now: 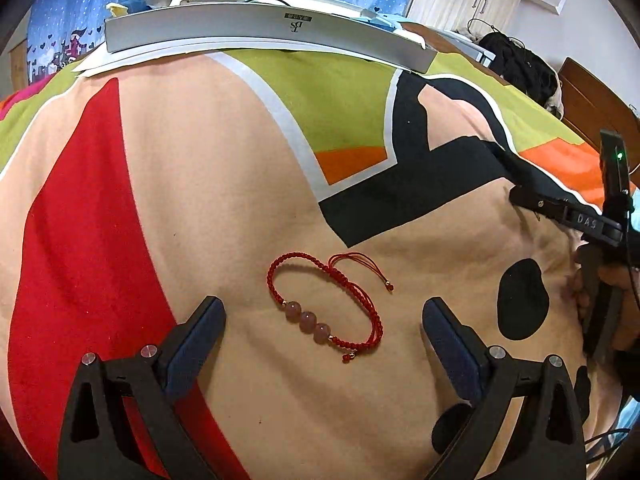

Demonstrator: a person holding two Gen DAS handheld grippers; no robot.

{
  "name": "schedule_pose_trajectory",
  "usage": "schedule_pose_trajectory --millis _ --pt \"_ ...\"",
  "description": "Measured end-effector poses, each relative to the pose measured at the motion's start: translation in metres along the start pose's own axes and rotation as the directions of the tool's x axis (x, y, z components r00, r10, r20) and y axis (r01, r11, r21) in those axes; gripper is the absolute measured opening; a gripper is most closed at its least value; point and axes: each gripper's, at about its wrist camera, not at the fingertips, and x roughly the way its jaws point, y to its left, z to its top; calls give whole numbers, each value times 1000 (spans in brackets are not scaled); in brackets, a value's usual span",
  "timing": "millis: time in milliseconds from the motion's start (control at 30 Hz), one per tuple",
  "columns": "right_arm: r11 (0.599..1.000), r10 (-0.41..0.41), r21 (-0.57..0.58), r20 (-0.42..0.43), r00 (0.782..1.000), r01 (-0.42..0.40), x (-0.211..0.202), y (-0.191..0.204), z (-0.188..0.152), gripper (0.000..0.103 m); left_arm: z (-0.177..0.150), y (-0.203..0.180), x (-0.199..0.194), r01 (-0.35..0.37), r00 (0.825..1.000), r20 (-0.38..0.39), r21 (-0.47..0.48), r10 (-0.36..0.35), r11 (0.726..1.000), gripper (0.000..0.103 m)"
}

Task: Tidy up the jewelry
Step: 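Grasp the red beaded string bracelet with the left tool while the right tool grasps the silver hoop earrings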

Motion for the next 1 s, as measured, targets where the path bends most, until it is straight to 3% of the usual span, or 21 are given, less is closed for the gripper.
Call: schedule_pose_trajectory --millis 167,300,400,533,933,1000 --pt "995 55 -81 -11 998 -56 0 20 -6 89 1 1 0 15 1000 7 -10 -15 1000 94" --pt "989 64 -130 -8 998 -64 0 34 -10 86 0 -1 -1 30 1000 8 -2 -30 1000 84" --pt "989 75 -127 2 997 -74 -2 36 -10 82 -1 -3 -1 38 999 7 6 -38 999 74" --pt "992 88 -93 10 996 -87 -3 31 -9 79 -1 -4 0 44 999 8 4 -44 999 69" --pt "997 36 -70 47 998 -33 -1 32 1 35 -1 -7 3 56 998 9 9 -56 998 41" --pt "995 42 -90 47 998 -38 -1 37 0 20 -1 -8 3 61 998 9 13 -61 998 37"
